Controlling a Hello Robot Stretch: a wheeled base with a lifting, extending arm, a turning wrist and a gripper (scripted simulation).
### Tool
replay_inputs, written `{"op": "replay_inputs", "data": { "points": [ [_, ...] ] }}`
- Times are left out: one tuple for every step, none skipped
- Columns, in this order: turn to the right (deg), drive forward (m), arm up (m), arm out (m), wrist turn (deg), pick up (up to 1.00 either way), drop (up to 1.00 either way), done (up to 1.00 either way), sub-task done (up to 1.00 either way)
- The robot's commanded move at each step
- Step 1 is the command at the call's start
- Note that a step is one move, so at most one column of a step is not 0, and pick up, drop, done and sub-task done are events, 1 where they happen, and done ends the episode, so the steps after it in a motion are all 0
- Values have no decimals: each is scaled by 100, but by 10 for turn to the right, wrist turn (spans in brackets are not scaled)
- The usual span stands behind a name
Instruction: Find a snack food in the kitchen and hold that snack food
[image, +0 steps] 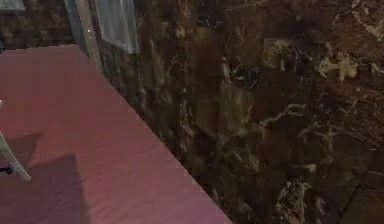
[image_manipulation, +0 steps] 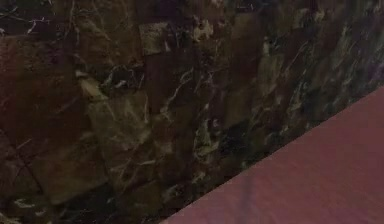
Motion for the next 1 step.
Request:
{"op": "replay_inputs", "data": {
  "points": [
    [-330, 0, 0, 0, 0, 0, 0, 0, 0]
  ]
}}
